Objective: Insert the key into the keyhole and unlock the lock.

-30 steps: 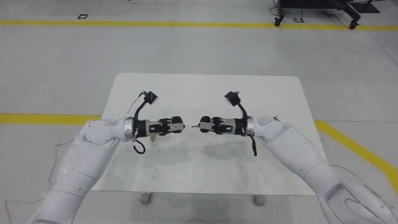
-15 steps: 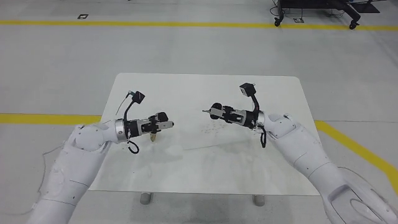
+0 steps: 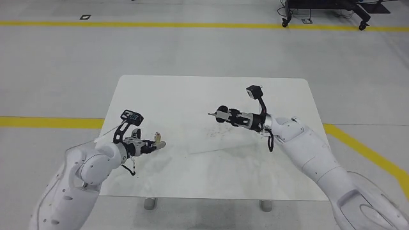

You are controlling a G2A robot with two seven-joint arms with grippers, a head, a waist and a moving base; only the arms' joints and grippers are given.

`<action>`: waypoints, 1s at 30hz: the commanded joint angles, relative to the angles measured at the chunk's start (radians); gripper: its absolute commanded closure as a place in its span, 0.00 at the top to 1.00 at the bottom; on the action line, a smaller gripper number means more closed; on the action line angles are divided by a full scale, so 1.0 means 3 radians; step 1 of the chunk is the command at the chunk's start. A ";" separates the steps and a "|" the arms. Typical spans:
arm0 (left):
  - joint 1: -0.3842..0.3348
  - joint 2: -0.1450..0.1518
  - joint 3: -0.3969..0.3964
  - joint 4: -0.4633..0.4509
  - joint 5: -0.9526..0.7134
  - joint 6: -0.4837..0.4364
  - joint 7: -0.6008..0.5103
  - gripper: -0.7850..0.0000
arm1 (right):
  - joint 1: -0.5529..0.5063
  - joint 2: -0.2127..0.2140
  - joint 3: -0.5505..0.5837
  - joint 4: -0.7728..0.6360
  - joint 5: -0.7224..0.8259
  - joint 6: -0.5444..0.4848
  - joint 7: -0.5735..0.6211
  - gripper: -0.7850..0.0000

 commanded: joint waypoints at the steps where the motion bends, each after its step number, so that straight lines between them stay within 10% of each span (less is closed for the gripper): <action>1: -0.0088 -0.0014 0.0101 0.0047 0.0148 0.0095 0.0014 0.91 | 0.0000 0.0000 0.0000 0.0000 0.0000 0.0000 0.0000 0.00; 14: -0.0622 -0.0134 0.0700 0.0505 0.0570 0.0366 -0.0146 0.64 | 0.0000 0.0000 0.0000 0.0000 0.0000 0.0000 0.0000 0.00; 21: -0.0732 -0.0171 0.0791 0.0641 0.0631 0.0445 -0.0158 0.33 | 0.0000 0.0000 0.0000 0.0000 0.0000 0.0000 0.0000 0.00; 23: -0.0744 -0.0178 0.0806 0.0647 0.0648 0.0459 -0.0162 0.00 | 0.0000 0.0000 0.0000 0.0000 0.0000 0.0000 0.0000 0.00; 30: -0.0711 -0.0175 0.0756 0.0649 0.0635 0.0427 -0.0205 0.00 | 0.0000 0.0000 0.0000 0.0000 0.0000 0.0000 0.0000 0.00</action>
